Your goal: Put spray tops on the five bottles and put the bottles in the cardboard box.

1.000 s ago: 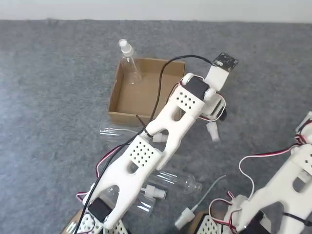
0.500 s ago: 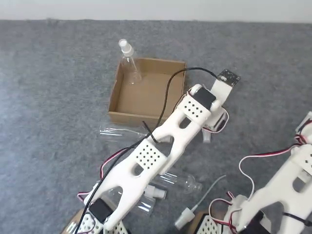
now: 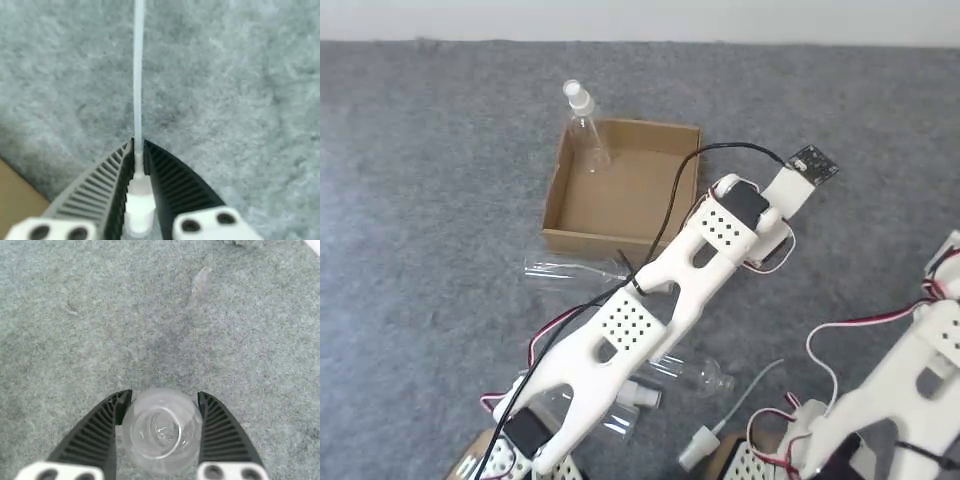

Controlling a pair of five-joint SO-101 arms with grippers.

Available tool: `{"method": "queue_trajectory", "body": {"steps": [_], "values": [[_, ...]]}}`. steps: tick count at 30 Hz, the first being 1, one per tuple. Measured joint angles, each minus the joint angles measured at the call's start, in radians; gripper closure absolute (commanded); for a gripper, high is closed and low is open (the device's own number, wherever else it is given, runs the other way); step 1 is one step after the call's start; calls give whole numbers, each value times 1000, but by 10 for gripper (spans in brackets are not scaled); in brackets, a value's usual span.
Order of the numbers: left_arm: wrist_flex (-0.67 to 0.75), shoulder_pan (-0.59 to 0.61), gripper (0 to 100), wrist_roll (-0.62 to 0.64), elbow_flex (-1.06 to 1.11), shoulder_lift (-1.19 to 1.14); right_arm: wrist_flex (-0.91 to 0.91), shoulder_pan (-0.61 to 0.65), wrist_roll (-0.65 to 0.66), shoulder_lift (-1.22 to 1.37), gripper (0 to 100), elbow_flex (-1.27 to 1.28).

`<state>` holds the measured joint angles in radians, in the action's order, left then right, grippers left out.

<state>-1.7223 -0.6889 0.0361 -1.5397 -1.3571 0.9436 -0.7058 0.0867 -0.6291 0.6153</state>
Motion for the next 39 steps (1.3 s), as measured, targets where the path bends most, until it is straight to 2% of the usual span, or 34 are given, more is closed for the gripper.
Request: {"method": "queue_trajectory", "body": {"steps": [11,17,26,39], "values": [[0,20,989,-8,-6,146,3,0,2,-259,917,78],[-2,60,990,-2,-6,265,29,0,2,-285,916,87],[-2,147,990,117,-6,509,101,64,2,-285,917,87],[-2,423,990,367,-15,812,261,204,2,-299,918,26]]}}
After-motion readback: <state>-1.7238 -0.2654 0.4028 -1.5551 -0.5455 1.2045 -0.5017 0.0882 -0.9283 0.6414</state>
